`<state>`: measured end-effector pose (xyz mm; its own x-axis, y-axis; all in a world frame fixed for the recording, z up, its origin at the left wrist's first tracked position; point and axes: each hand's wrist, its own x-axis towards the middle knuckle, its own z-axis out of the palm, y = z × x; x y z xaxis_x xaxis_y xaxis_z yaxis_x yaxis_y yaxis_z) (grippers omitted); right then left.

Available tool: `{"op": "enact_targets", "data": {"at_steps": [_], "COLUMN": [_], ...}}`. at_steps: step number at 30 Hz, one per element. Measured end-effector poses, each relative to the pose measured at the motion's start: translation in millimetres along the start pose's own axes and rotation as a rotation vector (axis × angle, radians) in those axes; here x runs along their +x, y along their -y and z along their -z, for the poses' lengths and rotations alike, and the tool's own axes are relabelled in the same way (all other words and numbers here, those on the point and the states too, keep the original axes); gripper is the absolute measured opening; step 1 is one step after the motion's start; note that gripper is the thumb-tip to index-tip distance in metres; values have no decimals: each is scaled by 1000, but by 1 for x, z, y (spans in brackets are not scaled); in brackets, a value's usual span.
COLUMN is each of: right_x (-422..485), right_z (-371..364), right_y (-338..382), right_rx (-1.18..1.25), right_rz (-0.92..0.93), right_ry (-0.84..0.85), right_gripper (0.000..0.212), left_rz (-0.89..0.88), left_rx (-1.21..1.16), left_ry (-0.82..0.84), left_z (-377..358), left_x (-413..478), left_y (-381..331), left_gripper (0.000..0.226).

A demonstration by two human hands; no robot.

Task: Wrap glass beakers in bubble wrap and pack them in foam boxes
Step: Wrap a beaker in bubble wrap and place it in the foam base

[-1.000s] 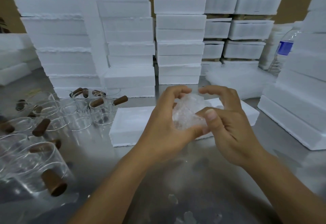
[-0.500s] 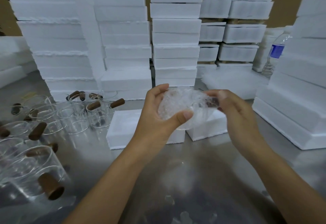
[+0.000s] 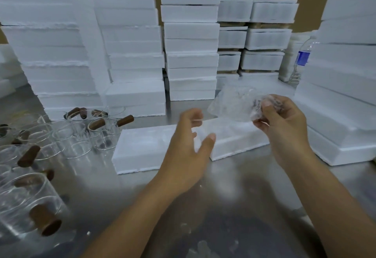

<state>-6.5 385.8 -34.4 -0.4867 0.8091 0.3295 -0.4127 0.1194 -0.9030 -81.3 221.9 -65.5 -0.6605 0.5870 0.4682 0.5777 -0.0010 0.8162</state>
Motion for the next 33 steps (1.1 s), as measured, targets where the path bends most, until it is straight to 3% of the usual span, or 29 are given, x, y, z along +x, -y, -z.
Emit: {"op": "enact_targets", "data": {"at_steps": [4,7,14,22,27,33], "right_x": [5,5,3,1,4,-1], "right_z": [5,6,4,9,20,17], "right_y": [-6,-10,-14,-12,-13,-13], "right_rx": [-71,-168,-330,-515,-835,-872], "right_rz": [42,90,132,12,93,155], "right_ry": [-48,8,230,497,500,467], "right_gripper": [17,19,21,6,9,12], "left_rz": [-251,-299,-351,-394,-379,-293], "left_rx": [605,810,771,763,702,586], "left_ry": [367,452,315,286,248,193], "left_z": [-17,-24,-7,1,5,6], "left_x": [-6,-5,-5,-9,-10,-9], "left_y": [8,5,-2,-1,-2,4], "left_gripper": [61,68,47,33,21,20]}}
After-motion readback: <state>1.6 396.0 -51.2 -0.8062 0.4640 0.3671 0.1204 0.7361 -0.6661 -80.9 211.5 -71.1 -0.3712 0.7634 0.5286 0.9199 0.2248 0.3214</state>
